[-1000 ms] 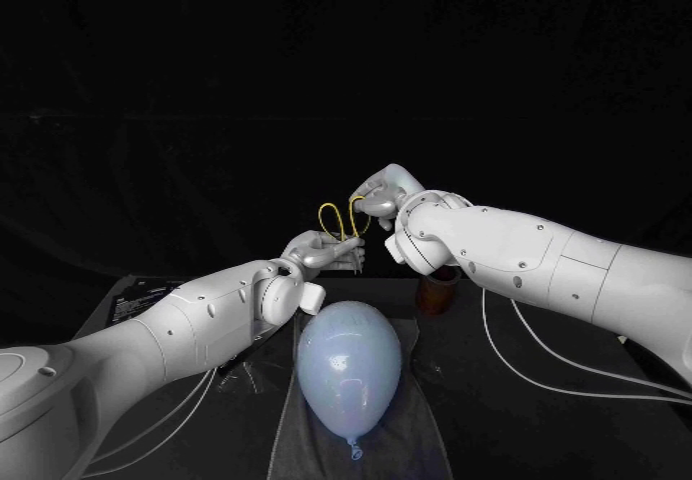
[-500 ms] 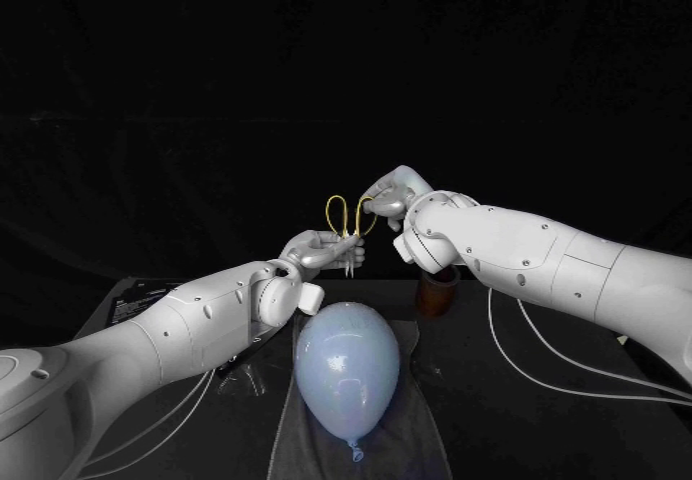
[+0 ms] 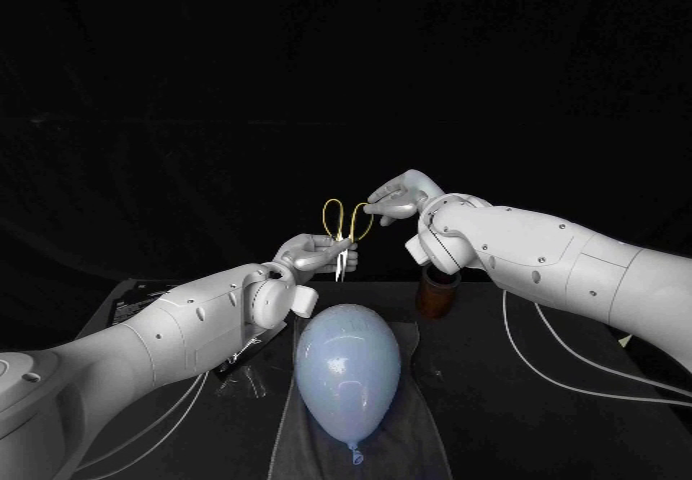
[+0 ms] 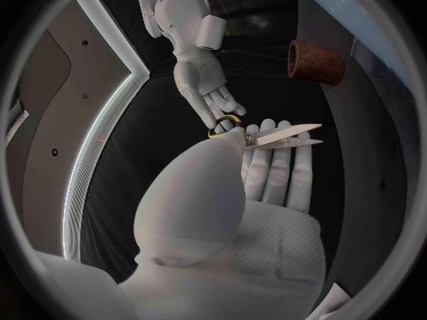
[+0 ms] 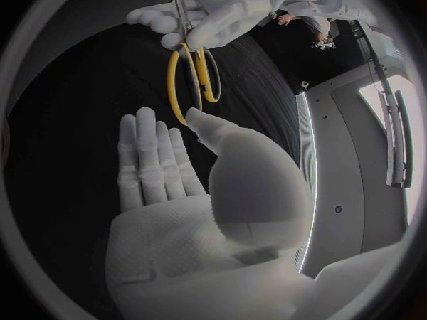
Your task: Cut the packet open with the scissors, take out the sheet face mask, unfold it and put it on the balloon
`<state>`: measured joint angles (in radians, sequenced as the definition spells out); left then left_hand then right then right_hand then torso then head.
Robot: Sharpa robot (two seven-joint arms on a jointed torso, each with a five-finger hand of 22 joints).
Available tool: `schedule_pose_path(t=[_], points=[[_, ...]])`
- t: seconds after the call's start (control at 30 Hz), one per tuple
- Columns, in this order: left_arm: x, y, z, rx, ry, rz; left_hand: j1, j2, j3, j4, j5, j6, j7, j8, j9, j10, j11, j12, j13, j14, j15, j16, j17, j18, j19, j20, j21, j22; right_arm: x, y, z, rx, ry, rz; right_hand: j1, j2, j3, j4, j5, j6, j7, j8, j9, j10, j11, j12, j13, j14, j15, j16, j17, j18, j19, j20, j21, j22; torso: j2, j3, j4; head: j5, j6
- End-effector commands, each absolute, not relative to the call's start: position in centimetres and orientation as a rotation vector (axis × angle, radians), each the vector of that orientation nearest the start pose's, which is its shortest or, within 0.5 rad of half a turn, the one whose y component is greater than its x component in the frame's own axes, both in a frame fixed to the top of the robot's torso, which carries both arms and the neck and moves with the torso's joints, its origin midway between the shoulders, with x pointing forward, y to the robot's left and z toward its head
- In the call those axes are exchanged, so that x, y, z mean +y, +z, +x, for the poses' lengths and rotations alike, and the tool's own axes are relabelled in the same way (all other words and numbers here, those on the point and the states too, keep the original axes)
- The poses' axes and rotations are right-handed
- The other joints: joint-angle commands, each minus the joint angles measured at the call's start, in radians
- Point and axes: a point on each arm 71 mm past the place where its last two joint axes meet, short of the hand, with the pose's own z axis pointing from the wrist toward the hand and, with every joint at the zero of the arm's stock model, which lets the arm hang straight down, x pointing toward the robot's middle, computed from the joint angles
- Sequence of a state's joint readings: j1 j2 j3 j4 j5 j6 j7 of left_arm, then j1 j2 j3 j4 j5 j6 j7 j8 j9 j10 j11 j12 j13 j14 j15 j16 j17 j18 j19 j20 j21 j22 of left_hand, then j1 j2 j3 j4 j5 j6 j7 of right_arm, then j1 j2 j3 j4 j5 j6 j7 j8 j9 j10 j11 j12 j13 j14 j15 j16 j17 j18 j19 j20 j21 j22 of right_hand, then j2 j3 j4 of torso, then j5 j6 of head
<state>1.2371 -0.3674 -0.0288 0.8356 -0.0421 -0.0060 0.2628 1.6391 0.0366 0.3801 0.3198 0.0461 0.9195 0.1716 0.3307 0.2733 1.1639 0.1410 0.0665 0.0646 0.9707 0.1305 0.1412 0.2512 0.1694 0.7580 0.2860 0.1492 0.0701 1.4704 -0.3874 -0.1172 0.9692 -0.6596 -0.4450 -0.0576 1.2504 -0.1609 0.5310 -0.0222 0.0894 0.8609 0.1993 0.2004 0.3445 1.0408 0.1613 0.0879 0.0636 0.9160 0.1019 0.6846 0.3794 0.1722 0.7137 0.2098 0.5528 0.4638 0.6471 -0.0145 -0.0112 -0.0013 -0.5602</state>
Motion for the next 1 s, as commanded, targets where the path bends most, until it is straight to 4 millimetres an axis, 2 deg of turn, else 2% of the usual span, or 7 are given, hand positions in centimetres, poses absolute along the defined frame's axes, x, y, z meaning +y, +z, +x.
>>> schedule_pose_path(t=[0.03,0.2,0.33,0.53,0.77,0.9,1.0], points=[[14.2,-19.6,59.2,1.609,-1.549,-1.068,-0.009,-0.001,0.052,-0.041,0.003,-0.002,0.005,0.004,0.082,0.011,-0.003,-0.004,0.0,0.006,0.0,-0.007,0.002,0.015,0.009,0.0,0.001,0.001,-13.5,-7.9,60.6,1.458,1.008,0.518,0.0,-0.009,-0.041,0.012,-0.008,-0.012,-0.005,-0.018,-0.008,-0.018,0.012,0.002,0.001,-0.059,0.031,-0.106,-0.063,0.001,-0.029,0.037,-0.113,-0.076,0.0,0.001,0.0015,0.001,0.001],[14.4,-19.7,59.3,1.628,-1.525,-1.065,-0.015,-0.008,0.068,-0.045,0.003,-0.003,0.006,0.007,0.088,0.012,-0.003,-0.003,0.0,0.007,0.0,-0.008,0.003,0.014,0.01,0.0,0.001,0.0,-14.0,-7.8,60.5,1.42,1.054,0.514,0.007,-0.001,-0.119,0.027,-0.014,-0.025,-0.009,-0.043,-0.022,-0.041,0.029,0.011,0.001,-0.109,0.062,-0.212,-0.128,0.009,-0.071,0.074,-0.257,-0.177,0.001,0.0003,0.0001,0.004,0.0],[14.8,-19.8,59.4,1.64,-1.502,-1.063,-0.018,-0.012,0.078,-0.047,0.003,-0.004,0.005,0.009,0.092,0.013,-0.003,-0.003,0.0,0.008,0.0,-0.009,0.004,0.014,0.012,0.001,0.001,0.0,-15.3,-7.5,60.5,1.373,1.071,0.501,0.02,0.012,-0.16,0.031,-0.01,-0.008,0.021,-0.044,-0.027,-0.044,0.025,0.018,0.001,-0.113,0.066,-0.263,-0.159,0.006,-0.098,0.08,-0.331,-0.228,0.001,-0.0009,0.0002,0.006,0.0],[16.1,-20.1,59.8,1.725,-1.452,-1.043,-0.029,-0.022,0.105,-0.055,0.003,-0.006,0.007,0.014,0.101,0.015,-0.004,-0.003,0.0,0.01,-0.003,-0.011,0.007,0.011,0.019,0.004,0.004,0.001,-17.6,-6.8,59.8,1.288,1.066,0.341,0.102,0.062,-0.117,-0.002,-0.024,0.031,0.036,-0.041,-0.034,-0.027,0.023,0.024,0.0,-0.063,0.056,-0.292,-0.178,0.012,-0.005,0.075,-0.326,-0.241,0.001,-0.0005,-0.0012,0.008,0.0],[17.6,-19.3,60.4,1.886,-1.403,-0.933,-0.047,-0.037,0.143,-0.073,0.003,-0.011,0.009,0.019,0.114,0.014,-0.002,-0.004,0.0,0.009,-0.003,-0.016,0.01,0.004,0.032,0.005,0.008,0.002,-17.8,-6.7,57.9,1.32,1.034,0.019,0.139,0.045,-0.023,-0.028,-0.023,0.077,0.016,-0.046,-0.048,0.021,0.001,0.003,-0.002,0.105,0.013,-0.322,-0.186,0.012,0.192,0.017,-0.276,-0.239,0.002,0.0024,-0.0002,0.016,0.002],[18.2,-18.6,60.6,1.977,-1.374,-0.845,-0.052,-0.041,0.151,-0.079,0.003,-0.013,0.009,0.02,0.117,0.012,-0.002,-0.004,0.0,0.007,-0.002,-0.018,0.01,0.001,0.03,0.005,0.006,0.0,-16.5,-7.1,56.7,1.372,0.98,-0.169,0.163,0.05,-0.081,-0.064,-0.014,0.078,-0.015,-0.063,-0.065,0.054,-0.035,-0.011,-0.002,0.366,-0.068,-0.256,-0.145,0.005,0.394,-0.077,-0.035,-0.091,0.002,0.0041,0.0002,0.016,0.002],[18.3,-18.2,60.6,2.04,-1.343,-0.774,-0.054,-0.042,0.154,-0.081,0.003,-0.013,0.009,0.021,0.119,0.012,-0.002,-0.004,0.0,0.007,-0.002,-0.019,0.011,0.0,0.03,0.005,0.006,0.0,-15.3,-7.2,55.9,1.368,0.933,-0.289,0.144,0.05,-0.074,-0.06,-0.005,0.104,-0.024,-0.066,-0.074,0.088,-0.053,-0.017,-0.001,0.495,-0.09,-0.182,-0.088,0.008,0.428,-0.104,0.082,-0.005,0.002,0.0062,-0.0007,0.019,0.001]])
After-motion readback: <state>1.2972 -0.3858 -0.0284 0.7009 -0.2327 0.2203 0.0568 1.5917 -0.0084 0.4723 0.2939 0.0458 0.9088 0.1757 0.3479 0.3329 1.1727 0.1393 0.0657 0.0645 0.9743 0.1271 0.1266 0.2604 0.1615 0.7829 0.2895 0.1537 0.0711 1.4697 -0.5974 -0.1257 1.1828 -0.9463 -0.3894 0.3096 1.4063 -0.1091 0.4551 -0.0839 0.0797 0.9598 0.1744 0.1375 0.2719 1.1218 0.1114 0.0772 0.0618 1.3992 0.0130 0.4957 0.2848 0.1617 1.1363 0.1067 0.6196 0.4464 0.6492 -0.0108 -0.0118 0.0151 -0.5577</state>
